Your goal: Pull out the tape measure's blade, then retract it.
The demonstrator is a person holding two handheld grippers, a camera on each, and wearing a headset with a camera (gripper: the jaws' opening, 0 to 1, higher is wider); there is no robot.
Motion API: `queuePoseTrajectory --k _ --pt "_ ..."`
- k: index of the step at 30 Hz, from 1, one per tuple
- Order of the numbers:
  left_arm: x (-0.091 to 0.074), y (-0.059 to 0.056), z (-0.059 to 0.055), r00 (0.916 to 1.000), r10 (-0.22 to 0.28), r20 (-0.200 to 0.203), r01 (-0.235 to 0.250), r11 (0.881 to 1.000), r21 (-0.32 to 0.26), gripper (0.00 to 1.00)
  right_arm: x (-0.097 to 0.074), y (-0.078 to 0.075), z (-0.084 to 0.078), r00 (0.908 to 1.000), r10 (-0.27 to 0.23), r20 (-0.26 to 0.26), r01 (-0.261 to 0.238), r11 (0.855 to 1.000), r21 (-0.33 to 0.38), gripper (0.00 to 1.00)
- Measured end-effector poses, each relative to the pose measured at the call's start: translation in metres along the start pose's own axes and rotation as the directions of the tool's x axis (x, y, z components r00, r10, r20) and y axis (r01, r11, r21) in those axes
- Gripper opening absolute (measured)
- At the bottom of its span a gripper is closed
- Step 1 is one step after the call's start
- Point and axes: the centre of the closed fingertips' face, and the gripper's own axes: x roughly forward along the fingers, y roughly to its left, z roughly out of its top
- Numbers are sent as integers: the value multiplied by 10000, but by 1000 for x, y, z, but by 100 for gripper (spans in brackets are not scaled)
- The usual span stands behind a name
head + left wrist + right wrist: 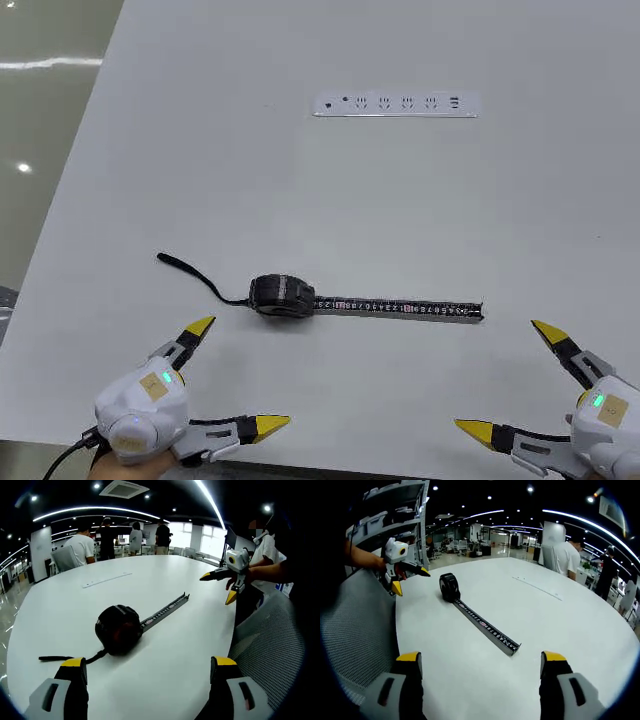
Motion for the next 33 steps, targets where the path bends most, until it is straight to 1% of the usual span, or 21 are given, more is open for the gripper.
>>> queuePoseTrajectory --k 5,12,16,20,28,33 --pt "0 4 -1 9997 263 23 -263 9996 -38 100 -1 -1 5 9999 -26 114 26 10000 30 100" --pt "-1 3 0 9994 349 67 -348 9993 -103 100 -1 0 3 10000 41 65 -42 10000 73 100" --pt "-1 5 2 9987 477 168 -471 9983 -333 100 -1 0 3 10000 50 52 -50 9999 99 100" --pt "0 7 2 9981 596 170 -591 9979 -283 100 -1 0 2 10000 88 26 -88 9999 115 99" --pt "1 4 3 9981 604 145 -599 9977 -333 100 -2 -1 1 10000 84 0 -84 9999 129 99" --pt "2 4 7 9964 808 250 -793 9954 -540 100 -2 -1 0 9999 142 -59 -142 9999 99 97"
